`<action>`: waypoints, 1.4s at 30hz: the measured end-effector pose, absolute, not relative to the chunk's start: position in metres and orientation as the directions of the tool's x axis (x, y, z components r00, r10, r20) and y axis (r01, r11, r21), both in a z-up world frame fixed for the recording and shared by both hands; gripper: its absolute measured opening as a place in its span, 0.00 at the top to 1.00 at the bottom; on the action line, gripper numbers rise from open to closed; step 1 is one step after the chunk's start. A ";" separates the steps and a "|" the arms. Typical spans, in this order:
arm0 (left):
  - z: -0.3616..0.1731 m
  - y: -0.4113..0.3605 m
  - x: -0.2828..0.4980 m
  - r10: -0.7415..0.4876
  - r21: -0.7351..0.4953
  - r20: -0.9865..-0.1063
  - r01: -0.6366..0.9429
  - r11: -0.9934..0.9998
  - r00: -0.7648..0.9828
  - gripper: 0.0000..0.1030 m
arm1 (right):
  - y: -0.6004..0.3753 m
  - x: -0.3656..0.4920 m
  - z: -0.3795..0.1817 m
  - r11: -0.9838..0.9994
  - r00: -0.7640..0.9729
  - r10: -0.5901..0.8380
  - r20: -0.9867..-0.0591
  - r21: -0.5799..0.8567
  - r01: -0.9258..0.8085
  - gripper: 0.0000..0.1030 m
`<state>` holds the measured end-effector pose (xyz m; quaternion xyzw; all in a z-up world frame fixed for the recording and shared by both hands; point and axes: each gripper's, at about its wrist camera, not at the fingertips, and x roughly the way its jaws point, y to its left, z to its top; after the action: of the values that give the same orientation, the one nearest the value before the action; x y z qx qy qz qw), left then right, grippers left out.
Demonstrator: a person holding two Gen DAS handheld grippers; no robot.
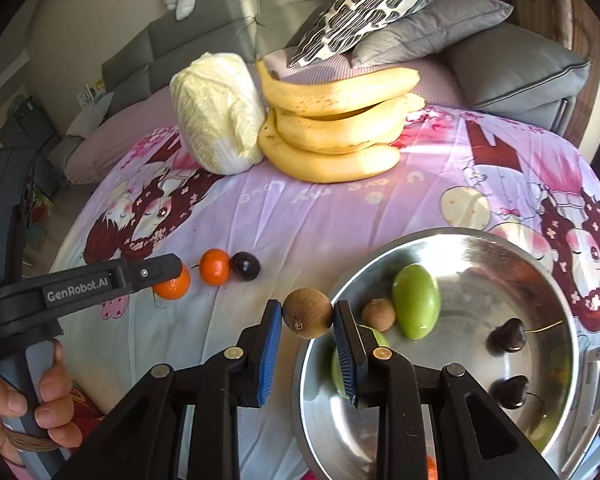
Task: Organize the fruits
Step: 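Carry the orange and the kiwi over the steel basin with both tools, then open the left tool to drop the orange into the basin while the right tool holds the kiwi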
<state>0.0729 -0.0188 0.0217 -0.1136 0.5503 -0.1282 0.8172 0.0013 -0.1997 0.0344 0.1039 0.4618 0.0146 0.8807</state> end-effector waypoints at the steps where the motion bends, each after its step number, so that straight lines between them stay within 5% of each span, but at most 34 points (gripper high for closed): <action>1: 0.023 -0.023 0.072 -0.339 -0.327 -0.870 0.096 0.940 0.359 0.65 | -0.204 0.000 0.036 0.978 0.577 0.113 -0.809 0.193 0.079 0.72; 24: 0.035 -0.154 0.026 -0.396 -0.283 -0.886 0.395 0.874 0.242 0.65 | -0.298 -0.037 0.046 0.943 0.558 -0.089 -0.825 0.111 0.314 0.72; 42: 0.013 -0.180 0.006 -0.351 -0.247 -0.920 0.438 0.864 0.175 0.65 | -0.306 -0.037 0.030 0.941 0.504 -0.099 -0.858 0.084 0.328 0.72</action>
<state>0.0064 -0.1804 0.0127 0.0371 0.5883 -0.2578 0.7655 -0.0369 -0.3057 0.0302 0.1188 0.4824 -0.1243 0.8589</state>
